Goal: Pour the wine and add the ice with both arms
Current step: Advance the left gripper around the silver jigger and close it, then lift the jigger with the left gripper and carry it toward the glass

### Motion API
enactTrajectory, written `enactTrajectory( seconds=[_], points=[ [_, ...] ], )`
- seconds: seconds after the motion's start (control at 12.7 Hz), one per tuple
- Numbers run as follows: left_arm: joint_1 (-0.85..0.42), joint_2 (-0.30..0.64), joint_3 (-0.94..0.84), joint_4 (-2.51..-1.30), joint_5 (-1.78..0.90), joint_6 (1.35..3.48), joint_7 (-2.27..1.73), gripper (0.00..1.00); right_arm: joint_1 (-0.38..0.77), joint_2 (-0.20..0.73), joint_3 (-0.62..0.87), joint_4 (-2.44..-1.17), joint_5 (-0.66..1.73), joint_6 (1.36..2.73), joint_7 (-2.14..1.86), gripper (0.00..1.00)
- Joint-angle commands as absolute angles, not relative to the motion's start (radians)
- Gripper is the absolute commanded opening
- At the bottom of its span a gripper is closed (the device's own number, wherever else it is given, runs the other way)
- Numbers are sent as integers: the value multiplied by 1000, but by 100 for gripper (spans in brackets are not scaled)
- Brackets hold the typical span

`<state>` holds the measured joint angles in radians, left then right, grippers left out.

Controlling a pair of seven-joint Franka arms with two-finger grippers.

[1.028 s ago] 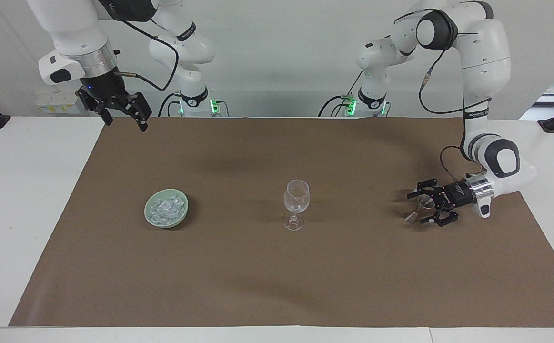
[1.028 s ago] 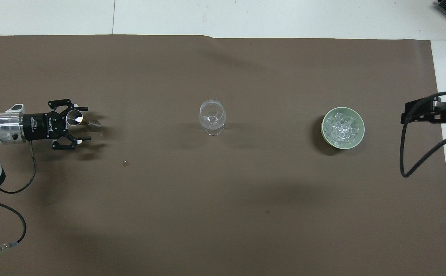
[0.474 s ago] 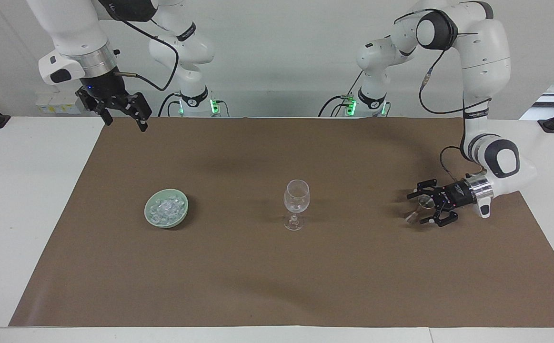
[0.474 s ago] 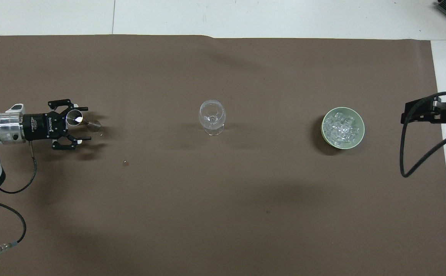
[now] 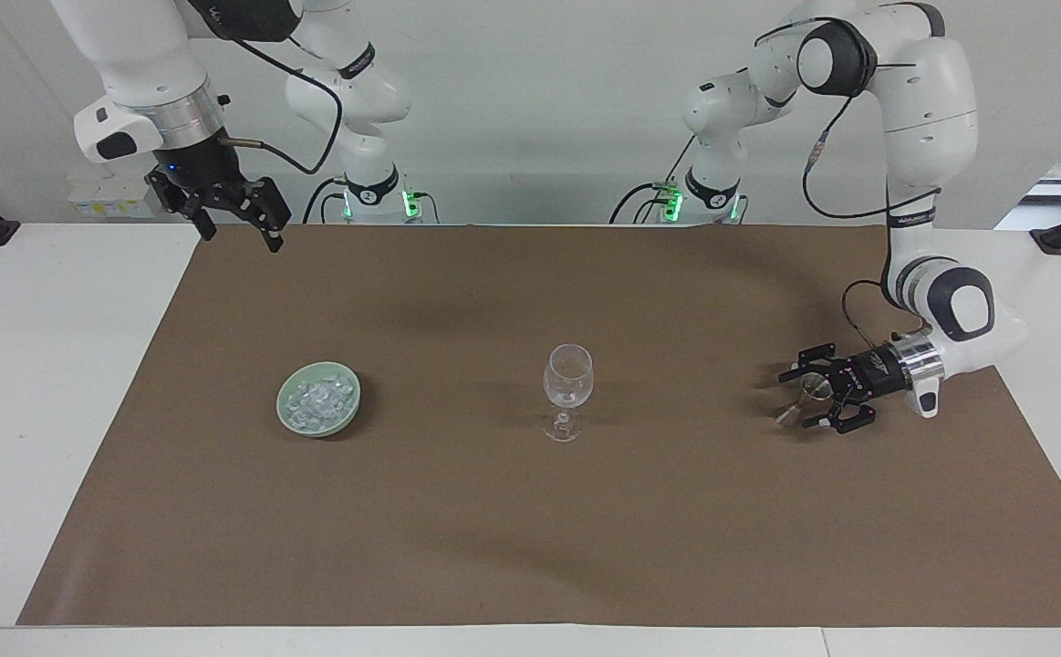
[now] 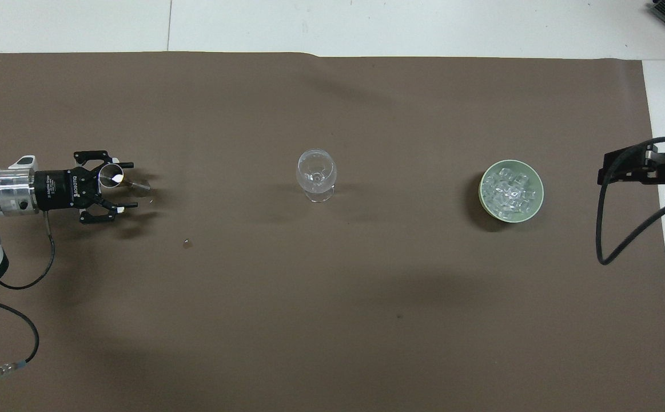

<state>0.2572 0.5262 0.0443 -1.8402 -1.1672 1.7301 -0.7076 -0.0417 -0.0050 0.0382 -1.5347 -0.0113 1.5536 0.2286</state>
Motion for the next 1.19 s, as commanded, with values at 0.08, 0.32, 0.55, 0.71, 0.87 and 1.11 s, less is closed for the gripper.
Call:
enactTrajectory(
  seconds=[0.08,0.32,0.55,0.71,0.87,1.11],
  points=[
    [261,520,44,-1861,-1177,1741,-690,58,-54,-23,43,-1559,-3,1560,222,100],
    [262,520,44,-1859,-1178,1740,-690,16,-55,-25,41,-1560,-3,1560,222,100],
    [265,520,44,-1861,-1177,1743,-690,0,-55,-25,41,-1562,-3,1560,222,100],
    [264,520,44,-1862,-1177,1743,-695,0,-57,-29,41,-1568,-3,1560,222,100],
    [265,519,44,-1861,-1177,1740,-699,0,-57,-29,40,-1568,-3,1560,222,100],
    [290,518,43,-1855,-1181,1707,-762,0,-57,-31,41,-1569,-3,1560,222,100]
  ],
)
